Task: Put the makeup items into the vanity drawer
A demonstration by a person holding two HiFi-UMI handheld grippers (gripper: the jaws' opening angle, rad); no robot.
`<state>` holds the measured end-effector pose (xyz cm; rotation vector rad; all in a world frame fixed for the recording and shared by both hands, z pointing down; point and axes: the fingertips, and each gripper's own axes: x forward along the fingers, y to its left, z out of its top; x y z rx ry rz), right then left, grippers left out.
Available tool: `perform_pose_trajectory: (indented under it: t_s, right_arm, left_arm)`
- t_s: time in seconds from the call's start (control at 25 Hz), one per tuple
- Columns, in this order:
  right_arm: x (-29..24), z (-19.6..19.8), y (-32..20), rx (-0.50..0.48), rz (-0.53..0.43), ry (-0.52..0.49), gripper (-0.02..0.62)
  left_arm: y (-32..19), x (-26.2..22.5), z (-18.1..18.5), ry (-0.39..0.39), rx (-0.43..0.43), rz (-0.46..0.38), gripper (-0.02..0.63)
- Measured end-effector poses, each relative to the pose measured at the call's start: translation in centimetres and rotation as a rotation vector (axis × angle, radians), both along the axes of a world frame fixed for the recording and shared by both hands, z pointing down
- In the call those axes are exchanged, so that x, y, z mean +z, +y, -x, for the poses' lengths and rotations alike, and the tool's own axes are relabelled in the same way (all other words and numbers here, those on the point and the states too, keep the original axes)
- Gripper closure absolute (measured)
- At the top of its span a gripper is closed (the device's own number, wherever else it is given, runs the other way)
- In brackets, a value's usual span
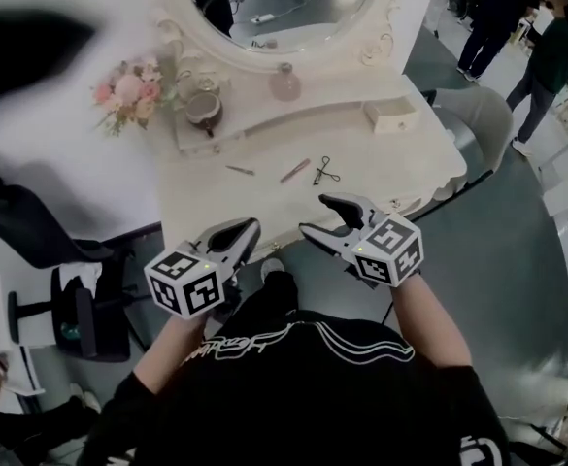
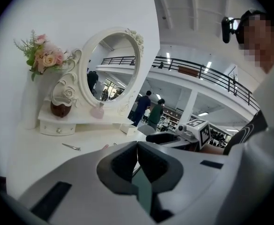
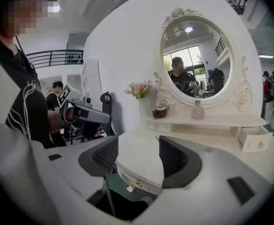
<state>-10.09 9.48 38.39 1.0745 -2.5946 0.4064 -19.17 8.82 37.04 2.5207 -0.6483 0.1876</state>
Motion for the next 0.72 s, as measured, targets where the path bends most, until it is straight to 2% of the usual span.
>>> perform_pose_trajectory:
  t_s: [0.36,0.72]
  right_arm:
    - [4.8,2.2,-6.7,-0.094,0.098,0.073,0.321]
    - [10.1,4.9,-14.6,-0.191,0.145,0.191,0.322]
  left_arm:
    - [-6.3,2.7,0.8,-0.030,-0.074,0.049,0.583]
    - [-12.6,6.6,3.2,-0.072,-0.165,0.123,0.583]
